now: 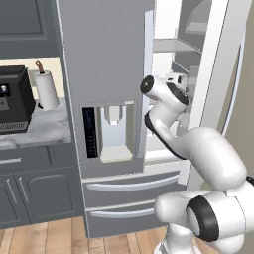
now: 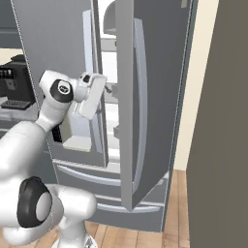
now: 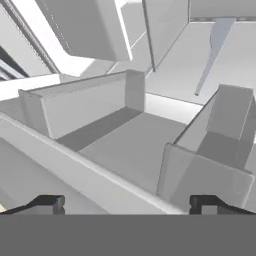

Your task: Take the cake and donut from the fridge and place them on the empty tray on the dining counter.

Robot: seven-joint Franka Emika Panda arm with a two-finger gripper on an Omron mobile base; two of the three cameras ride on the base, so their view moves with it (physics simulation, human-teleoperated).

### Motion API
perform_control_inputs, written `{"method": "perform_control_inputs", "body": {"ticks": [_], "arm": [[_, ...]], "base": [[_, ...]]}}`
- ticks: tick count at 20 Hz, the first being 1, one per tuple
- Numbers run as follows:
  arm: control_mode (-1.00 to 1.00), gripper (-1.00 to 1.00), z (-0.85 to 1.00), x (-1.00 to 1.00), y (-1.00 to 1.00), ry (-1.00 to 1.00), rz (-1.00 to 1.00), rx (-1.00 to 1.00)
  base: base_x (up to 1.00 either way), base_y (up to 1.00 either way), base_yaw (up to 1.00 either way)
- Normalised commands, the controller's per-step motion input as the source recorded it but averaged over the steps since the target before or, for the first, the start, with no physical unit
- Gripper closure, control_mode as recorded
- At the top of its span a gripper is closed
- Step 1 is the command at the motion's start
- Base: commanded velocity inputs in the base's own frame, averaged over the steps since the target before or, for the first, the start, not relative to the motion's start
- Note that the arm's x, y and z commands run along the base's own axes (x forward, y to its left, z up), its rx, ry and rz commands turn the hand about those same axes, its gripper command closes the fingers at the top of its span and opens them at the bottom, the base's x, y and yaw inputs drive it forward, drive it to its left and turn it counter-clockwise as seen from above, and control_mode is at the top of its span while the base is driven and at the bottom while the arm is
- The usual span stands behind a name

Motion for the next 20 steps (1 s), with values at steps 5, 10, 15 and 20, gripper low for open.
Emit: {"method": "perform_control_inputs", "body": {"ticks": [5,10,15,20], "arm": [[-1.00,-1.00,-0.06,0.81,-0.08,0.17,0.00,-0.09],[-1.00,-1.00,-0.02,-0.03,-0.62,0.12,-0.06,-0.07],[-1.00,-1.00,0.00,-0.83,-1.00,0.10,-0.16,0.00],[-1.00,-1.00,-0.01,-1.00,-1.00,0.00,-0.20,0.00]], "base": [[0.00,0.00,0.00],[0.00,0.00,0.00],[0.00,0.00,0.00],[0.00,0.00,0.00]]}}
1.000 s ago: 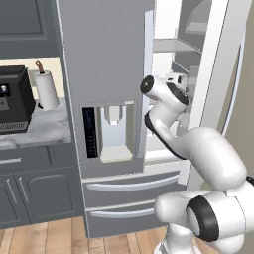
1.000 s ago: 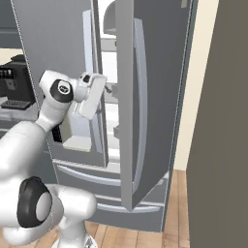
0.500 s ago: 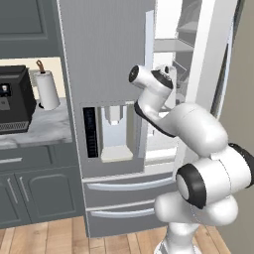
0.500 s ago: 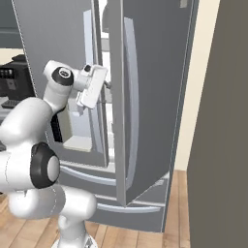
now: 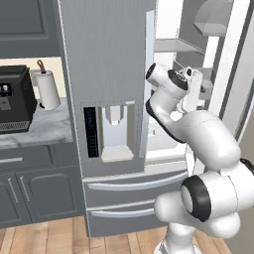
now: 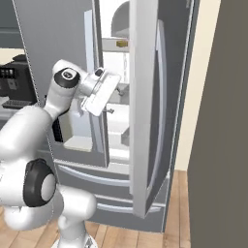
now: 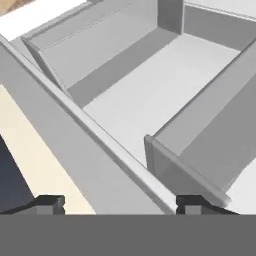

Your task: Take the cake and donut from the fridge and place them on the empty tray on the dining counter.

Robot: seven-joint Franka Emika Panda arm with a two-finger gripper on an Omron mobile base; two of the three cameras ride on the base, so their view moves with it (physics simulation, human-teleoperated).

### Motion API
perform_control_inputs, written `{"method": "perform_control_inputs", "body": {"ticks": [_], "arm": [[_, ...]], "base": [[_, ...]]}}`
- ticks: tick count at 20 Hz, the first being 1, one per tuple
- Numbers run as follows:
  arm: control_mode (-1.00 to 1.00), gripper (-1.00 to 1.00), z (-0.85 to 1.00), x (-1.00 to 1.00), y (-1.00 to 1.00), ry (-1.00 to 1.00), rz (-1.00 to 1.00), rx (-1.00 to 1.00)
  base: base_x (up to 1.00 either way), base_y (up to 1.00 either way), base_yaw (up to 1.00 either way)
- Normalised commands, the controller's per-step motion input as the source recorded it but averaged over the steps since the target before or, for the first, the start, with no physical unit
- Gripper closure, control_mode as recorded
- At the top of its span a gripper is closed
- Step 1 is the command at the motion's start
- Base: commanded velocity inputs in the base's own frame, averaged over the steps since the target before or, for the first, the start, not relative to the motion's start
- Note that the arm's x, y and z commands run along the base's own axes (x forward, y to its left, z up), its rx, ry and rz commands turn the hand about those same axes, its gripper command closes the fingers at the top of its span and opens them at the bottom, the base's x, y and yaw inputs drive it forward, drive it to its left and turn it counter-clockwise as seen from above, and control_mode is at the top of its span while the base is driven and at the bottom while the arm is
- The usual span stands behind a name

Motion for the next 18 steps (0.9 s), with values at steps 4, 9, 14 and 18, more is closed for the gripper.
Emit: {"method": "perform_control_inputs", "body": {"ticks": [4,9,14,18], "arm": [[-1.00,-1.00,0.00,-1.00,-1.00,0.00,-0.17,0.00],[-1.00,-1.00,0.00,-1.00,-1.00,0.00,-0.09,0.00],[-1.00,-1.00,0.00,-0.92,-1.00,0.00,-0.02,0.01],[-1.00,-1.00,0.07,-0.79,-0.73,-0.06,0.02,0.03]], "base": [[0.00,0.00,0.00],[0.00,0.00,0.00],[0.00,0.00,0.00],[0.00,0.00,0.00]]}}
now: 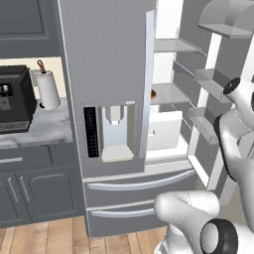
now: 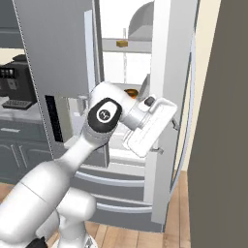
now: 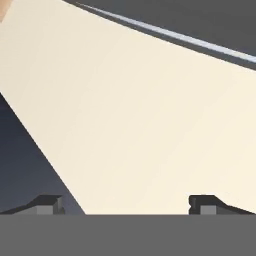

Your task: Take the cake and donut from the fridge and place them on the empty tray on the dining counter.

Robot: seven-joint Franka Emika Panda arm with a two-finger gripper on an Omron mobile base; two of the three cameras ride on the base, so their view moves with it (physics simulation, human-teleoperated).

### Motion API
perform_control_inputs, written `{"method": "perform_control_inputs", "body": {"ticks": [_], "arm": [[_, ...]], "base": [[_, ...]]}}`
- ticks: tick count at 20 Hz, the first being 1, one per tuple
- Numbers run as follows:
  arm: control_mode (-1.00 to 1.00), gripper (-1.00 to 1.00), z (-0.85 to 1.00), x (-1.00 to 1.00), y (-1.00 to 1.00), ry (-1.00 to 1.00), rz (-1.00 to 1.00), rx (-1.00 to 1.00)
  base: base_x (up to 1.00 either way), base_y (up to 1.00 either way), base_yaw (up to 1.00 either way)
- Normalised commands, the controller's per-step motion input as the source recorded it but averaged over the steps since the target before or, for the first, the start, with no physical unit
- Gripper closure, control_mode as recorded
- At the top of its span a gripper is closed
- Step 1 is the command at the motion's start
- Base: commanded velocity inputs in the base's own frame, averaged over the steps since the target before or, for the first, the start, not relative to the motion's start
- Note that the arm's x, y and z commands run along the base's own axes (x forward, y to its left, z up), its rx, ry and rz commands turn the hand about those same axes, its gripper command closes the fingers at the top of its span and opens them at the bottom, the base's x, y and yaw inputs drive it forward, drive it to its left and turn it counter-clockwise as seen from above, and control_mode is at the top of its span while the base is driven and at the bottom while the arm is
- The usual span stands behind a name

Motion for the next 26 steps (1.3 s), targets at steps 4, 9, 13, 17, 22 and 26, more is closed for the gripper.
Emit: {"method": "perform_control_inputs", "body": {"ticks": [4,9,13,17,22,26], "arm": [[-1.00,-1.00,0.48,-1.00,0.40,-0.16,0.10,-0.04],[-1.00,-1.00,0.55,-0.92,1.00,-0.28,0.01,-0.05],[-1.00,-1.00,0.17,-0.29,1.00,-0.51,-0.10,0.11],[-1.00,-1.00,0.00,0.00,1.00,-0.63,-0.17,0.30],[-1.00,-1.00,0.00,0.01,1.00,-0.66,-0.05,0.40],[-1.00,-1.00,0.00,0.15,1.00,-0.30,0.18,0.35]], "base": [[0.00,0.00,0.00],[0.00,0.00,0.00],[0.00,0.00,0.00],[0.00,0.00,0.00],[0.00,0.00,0.00],[0.00,0.00,0.00]]}}
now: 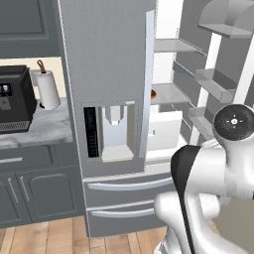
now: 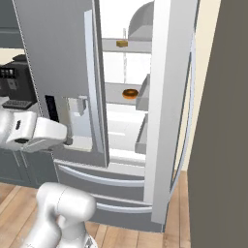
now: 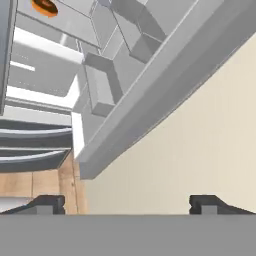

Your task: Take the cake and donut from the fridge and place them on the empty tray on the dining counter.

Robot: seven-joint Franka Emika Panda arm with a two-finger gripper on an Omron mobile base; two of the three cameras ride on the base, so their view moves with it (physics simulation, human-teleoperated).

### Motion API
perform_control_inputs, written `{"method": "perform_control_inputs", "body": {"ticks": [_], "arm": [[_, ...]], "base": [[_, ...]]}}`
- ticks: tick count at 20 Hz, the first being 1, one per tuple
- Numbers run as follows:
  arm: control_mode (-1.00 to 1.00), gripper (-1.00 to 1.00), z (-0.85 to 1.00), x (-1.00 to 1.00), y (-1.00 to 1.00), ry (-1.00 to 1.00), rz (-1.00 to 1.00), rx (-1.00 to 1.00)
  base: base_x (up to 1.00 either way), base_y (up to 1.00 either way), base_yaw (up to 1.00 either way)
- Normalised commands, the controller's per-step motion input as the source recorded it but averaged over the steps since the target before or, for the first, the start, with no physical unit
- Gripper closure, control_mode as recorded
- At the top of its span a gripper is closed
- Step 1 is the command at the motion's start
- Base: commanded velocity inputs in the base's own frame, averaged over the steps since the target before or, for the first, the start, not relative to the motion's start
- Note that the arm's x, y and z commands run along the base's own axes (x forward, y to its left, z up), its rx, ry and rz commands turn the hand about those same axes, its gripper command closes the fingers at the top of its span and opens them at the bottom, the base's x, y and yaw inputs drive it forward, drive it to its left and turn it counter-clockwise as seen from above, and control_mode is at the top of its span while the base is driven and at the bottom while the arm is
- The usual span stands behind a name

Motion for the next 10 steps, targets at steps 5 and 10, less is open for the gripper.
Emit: {"method": "perform_control_inputs", "body": {"ticks": [5,10], "arm": [[-1.00,-1.00,-0.01,0.53,0.92,-0.14,0.43,0.24],[-1.00,-1.00,0.14,0.85,0.48,-0.16,0.37,0.26]], "base": [[0.00,0.00,0.00],[0.00,0.00,0.00]]}}
